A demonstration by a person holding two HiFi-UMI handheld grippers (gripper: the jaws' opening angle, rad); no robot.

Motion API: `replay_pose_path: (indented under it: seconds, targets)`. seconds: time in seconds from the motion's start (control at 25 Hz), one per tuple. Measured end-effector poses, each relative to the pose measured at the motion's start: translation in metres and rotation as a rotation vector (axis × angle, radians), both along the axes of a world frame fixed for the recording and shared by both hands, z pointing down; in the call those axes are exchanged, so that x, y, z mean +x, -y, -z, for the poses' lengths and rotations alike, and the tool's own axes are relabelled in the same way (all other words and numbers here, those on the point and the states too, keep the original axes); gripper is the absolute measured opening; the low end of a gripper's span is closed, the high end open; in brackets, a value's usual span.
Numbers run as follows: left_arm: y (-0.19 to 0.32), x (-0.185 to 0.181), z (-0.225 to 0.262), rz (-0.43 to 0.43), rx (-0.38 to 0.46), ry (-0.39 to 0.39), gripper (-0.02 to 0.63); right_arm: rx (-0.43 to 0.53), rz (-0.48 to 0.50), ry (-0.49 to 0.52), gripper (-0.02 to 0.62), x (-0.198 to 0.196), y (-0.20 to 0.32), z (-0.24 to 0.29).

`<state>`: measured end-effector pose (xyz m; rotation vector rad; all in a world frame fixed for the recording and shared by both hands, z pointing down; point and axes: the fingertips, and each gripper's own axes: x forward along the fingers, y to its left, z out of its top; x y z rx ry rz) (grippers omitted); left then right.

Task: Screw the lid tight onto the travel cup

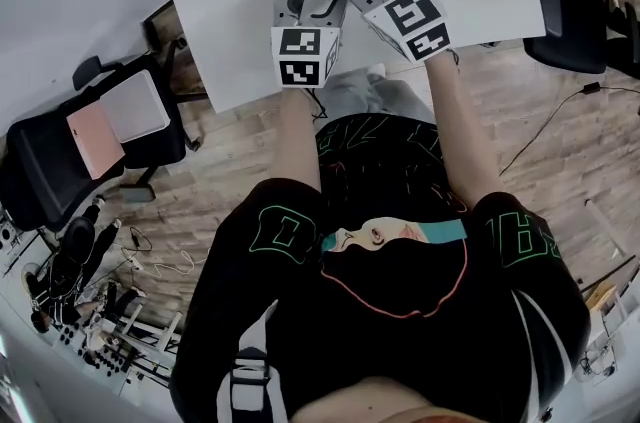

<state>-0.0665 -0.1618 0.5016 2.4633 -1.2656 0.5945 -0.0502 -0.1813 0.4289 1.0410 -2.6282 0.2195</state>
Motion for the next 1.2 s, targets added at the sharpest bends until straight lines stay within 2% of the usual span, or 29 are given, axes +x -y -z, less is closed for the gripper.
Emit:
replay_pose_path:
  seconds: [0.24, 0.52, 0.8, 0.96, 1.08, 1.2]
  targets:
    - [0.001, 0.011, -0.004, 0.001, -0.004, 0.06, 0.255, 0.004, -0.098, -0.011, 0.235, 0.0, 0.0, -0.001]
    - [0.001, 0.014, -0.004, 0.011, -0.004, 0.066, 0.267, -0.03, -0.151, -0.014, 0.236, -0.001, -0.002, -0.002]
    - [0.0, 0.016, -0.003, 0.014, -0.003, 0.061, 0.265, -0.047, 0.007, 0.002, 0.262, 0.008, -0.009, -0.001]
    - [0.001, 0.011, -0.004, -0.001, 0.0, 0.056, 0.265, -0.055, 0.185, 0.02, 0.256, 0.009, -0.016, -0.003]
    - [0.002, 0.011, 0.003, -0.006, -0.003, -0.01, 0.278, -0.047, 0.301, -0.017, 0.254, 0.008, -0.017, 0.0]
    - [0.008, 0.013, 0.009, -0.02, -0.02, -0.089, 0.298, -0.036, 0.367, -0.066, 0.225, 0.007, -0.009, 0.0]
